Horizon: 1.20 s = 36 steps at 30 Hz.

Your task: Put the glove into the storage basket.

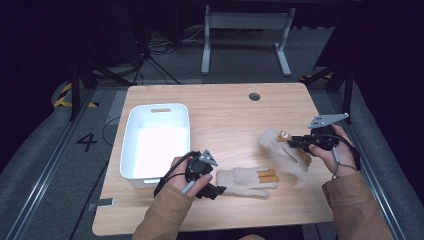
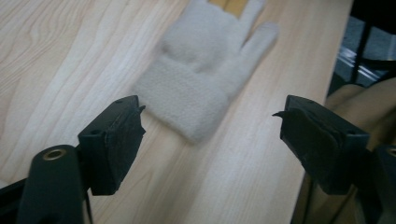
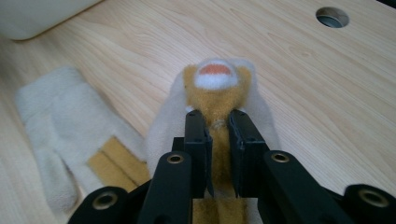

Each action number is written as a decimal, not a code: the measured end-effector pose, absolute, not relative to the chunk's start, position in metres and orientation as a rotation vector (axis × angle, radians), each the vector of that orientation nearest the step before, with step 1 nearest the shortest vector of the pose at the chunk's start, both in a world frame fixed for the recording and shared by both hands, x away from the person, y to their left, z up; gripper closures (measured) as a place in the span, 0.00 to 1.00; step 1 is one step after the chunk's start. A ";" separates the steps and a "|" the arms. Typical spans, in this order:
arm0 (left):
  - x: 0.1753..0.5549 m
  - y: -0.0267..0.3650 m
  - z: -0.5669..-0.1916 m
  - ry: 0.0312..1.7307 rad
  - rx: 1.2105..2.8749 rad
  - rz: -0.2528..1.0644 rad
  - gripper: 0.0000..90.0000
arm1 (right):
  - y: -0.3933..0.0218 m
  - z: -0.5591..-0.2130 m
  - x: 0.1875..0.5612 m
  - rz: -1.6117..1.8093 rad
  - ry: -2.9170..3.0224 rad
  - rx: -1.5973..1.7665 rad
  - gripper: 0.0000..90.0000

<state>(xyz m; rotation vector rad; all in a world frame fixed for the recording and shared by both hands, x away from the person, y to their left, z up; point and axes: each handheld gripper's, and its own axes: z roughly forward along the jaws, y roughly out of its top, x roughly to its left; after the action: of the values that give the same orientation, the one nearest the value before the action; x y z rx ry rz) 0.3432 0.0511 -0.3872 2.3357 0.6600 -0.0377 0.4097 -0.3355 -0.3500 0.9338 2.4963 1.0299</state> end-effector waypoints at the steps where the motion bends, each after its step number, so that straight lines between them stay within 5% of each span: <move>1: 0.343 0.052 -0.387 0.659 2.330 -0.043 0.23 | -0.335 -0.349 0.409 1.038 2.504 0.921 0.89; 36: 0.343 0.053 -0.387 0.673 2.334 -0.028 0.23 | -0.278 -0.353 0.391 1.191 2.793 0.439 0.88</move>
<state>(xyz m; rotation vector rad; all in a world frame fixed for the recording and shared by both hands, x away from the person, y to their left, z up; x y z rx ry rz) 0.3430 0.0528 -0.3873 2.3335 0.6734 -0.0276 0.3911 -0.2778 -0.3526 0.4389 2.7931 1.1915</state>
